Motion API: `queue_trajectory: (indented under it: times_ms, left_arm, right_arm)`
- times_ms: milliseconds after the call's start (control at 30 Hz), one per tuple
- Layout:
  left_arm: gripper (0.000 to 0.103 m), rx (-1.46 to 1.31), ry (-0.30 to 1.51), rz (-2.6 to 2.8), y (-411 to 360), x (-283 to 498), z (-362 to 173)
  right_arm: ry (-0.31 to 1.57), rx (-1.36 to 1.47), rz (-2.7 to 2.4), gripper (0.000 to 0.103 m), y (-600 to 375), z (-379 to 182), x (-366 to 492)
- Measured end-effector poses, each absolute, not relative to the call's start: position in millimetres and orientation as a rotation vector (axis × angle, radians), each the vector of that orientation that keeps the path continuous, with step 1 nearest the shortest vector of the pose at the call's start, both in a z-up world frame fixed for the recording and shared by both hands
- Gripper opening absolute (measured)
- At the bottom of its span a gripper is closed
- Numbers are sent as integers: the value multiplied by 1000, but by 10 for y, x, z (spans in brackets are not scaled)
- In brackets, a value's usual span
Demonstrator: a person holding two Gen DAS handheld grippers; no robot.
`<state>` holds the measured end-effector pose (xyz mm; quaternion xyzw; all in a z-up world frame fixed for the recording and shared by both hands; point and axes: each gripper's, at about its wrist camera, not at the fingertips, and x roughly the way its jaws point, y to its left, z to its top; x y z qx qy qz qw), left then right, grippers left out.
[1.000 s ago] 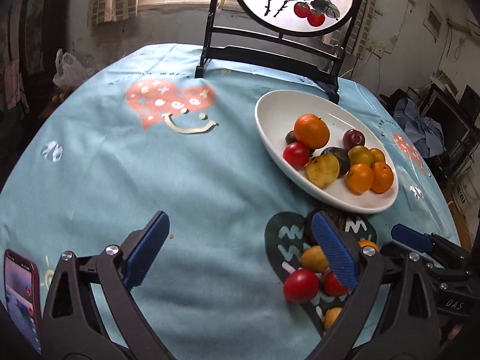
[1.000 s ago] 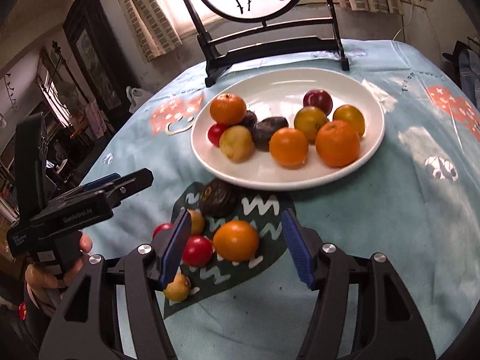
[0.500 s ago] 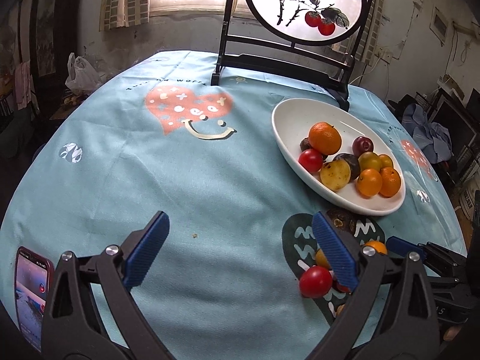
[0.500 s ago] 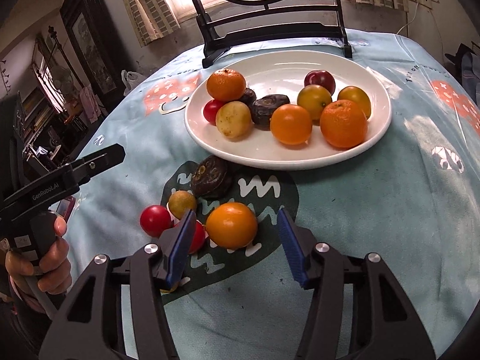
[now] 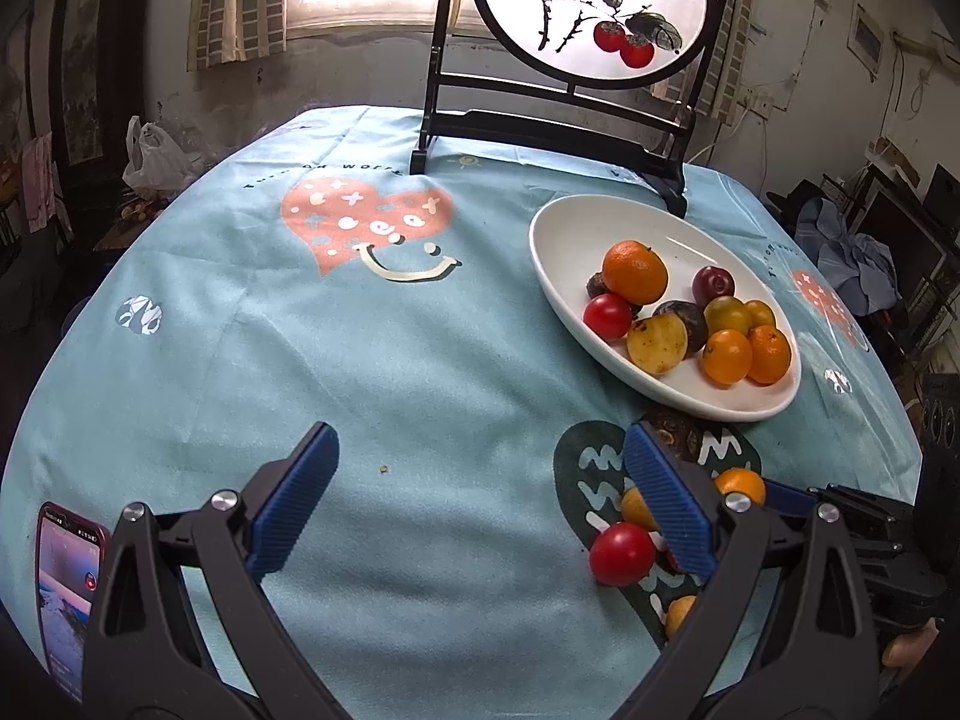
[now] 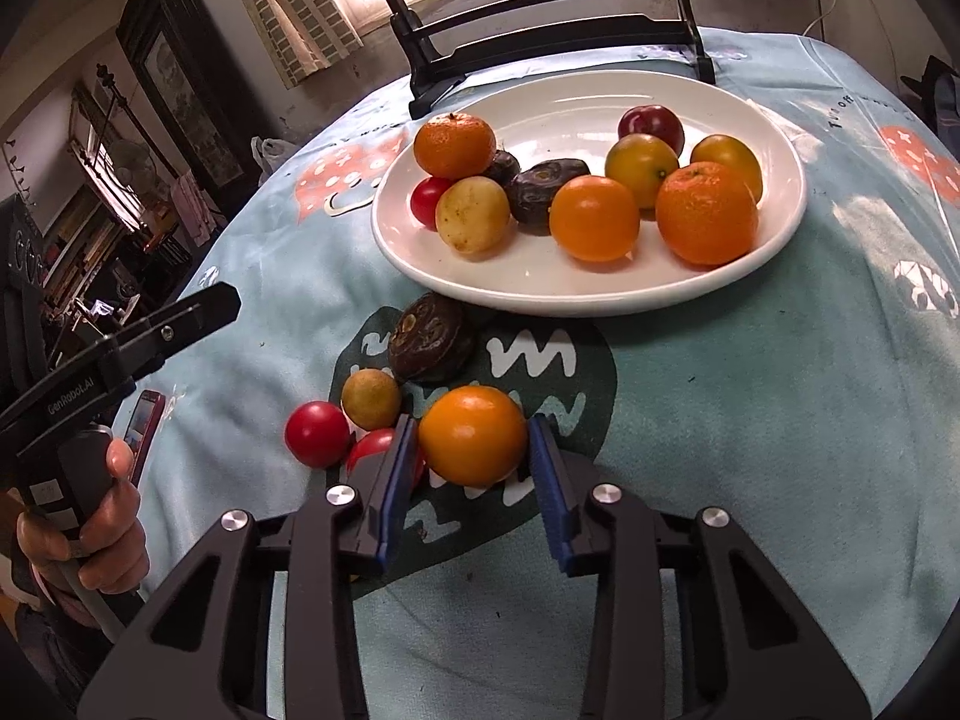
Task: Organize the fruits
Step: 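Grasp an orange with the right gripper while the left gripper grasps a red cherry tomato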
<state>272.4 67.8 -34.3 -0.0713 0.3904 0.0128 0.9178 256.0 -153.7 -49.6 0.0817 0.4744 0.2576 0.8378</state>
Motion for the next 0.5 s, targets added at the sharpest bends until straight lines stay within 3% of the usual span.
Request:
queue_trajectory:
  times_ms: [200,367,500]
  left_arm:
    - [97,-41,821,-159,562,2632,-364]
    - [69,6,876,-309,358,2607,-480]
    - [61,62,903,-342,241,2578,-561]
  right_arm:
    - [942,244,520,38,-1712,-373,2583]
    - [956,252,503,38,-1738,-404,2616]
    - [950,242,501,38,-1733,-394,2611]
